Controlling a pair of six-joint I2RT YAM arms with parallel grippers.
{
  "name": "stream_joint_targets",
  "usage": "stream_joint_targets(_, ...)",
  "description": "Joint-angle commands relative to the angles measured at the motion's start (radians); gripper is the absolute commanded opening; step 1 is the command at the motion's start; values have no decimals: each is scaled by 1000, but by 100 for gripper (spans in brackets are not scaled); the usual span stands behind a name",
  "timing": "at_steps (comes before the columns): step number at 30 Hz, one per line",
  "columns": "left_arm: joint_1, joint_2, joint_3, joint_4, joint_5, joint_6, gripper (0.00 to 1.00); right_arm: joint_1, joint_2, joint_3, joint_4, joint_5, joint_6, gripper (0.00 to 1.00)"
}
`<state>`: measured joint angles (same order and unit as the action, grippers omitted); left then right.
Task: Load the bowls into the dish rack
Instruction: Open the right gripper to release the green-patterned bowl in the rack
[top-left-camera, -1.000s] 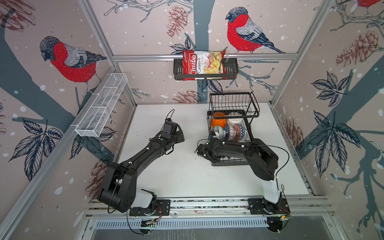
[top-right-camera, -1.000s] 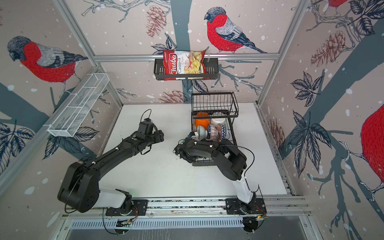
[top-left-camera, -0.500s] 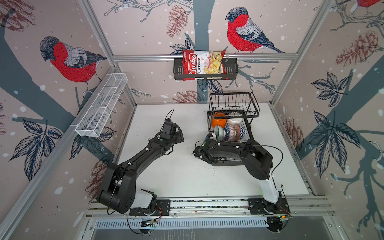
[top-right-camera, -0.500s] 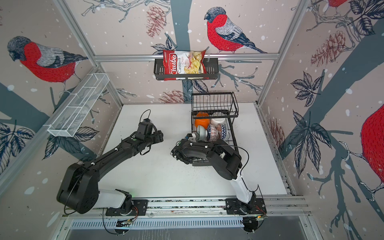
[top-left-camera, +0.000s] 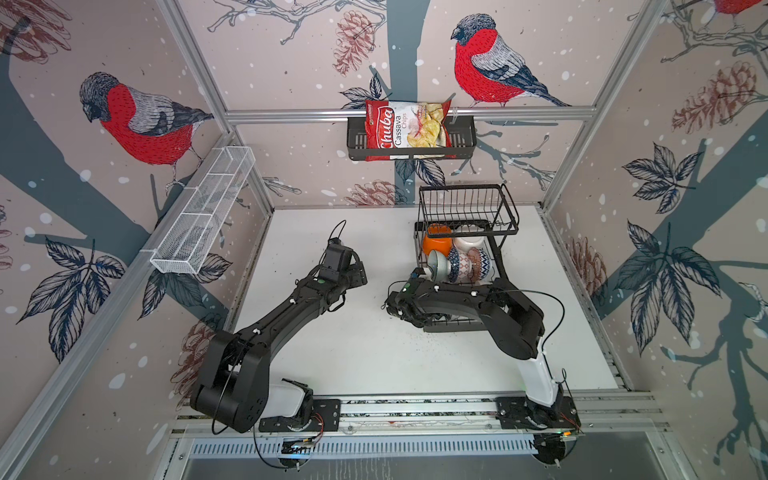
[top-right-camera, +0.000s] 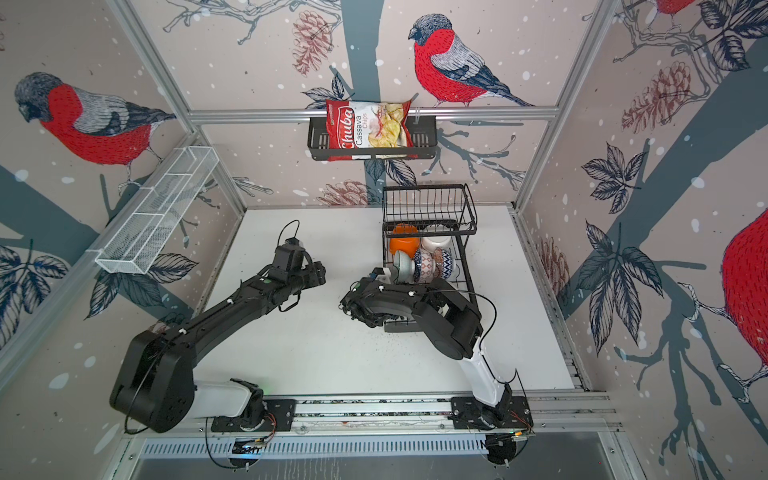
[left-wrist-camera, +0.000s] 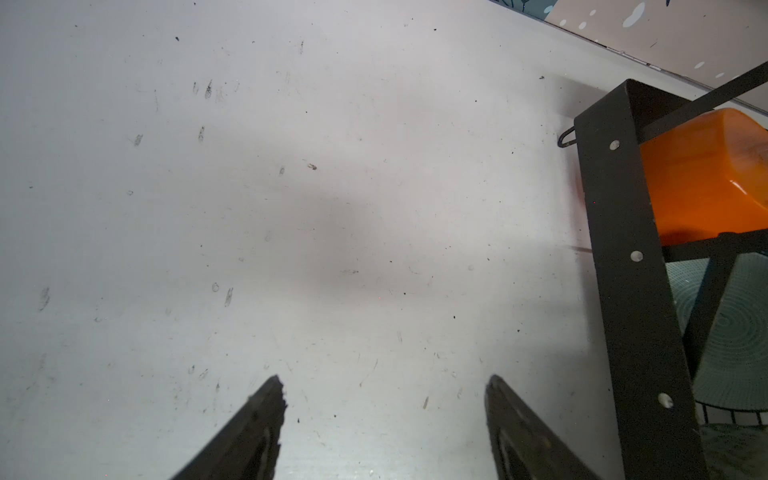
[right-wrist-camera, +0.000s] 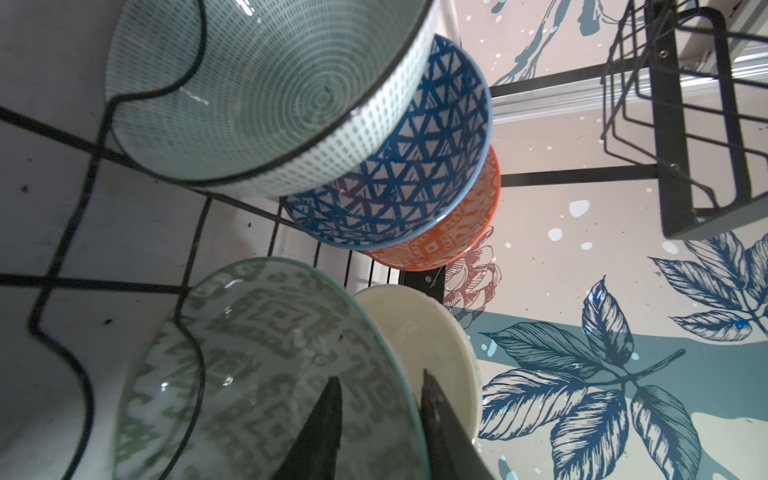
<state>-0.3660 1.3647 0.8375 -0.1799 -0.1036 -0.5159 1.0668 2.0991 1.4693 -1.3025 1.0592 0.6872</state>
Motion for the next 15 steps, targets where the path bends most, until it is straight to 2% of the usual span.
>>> stream_joint_targets(1, 4, -7, -2, 11, 9, 13, 76, 5, -12, 8, 22, -43, 11, 34)
stream_joint_targets(11, 4, -20, -6, 5, 3, 12, 76, 3, -50, 21, 75, -63, -40, 48)
stream_joint_targets(15, 5, -24, -6, 3, 2, 12, 76, 4, -67, 19, 96, -77, -53, 50)
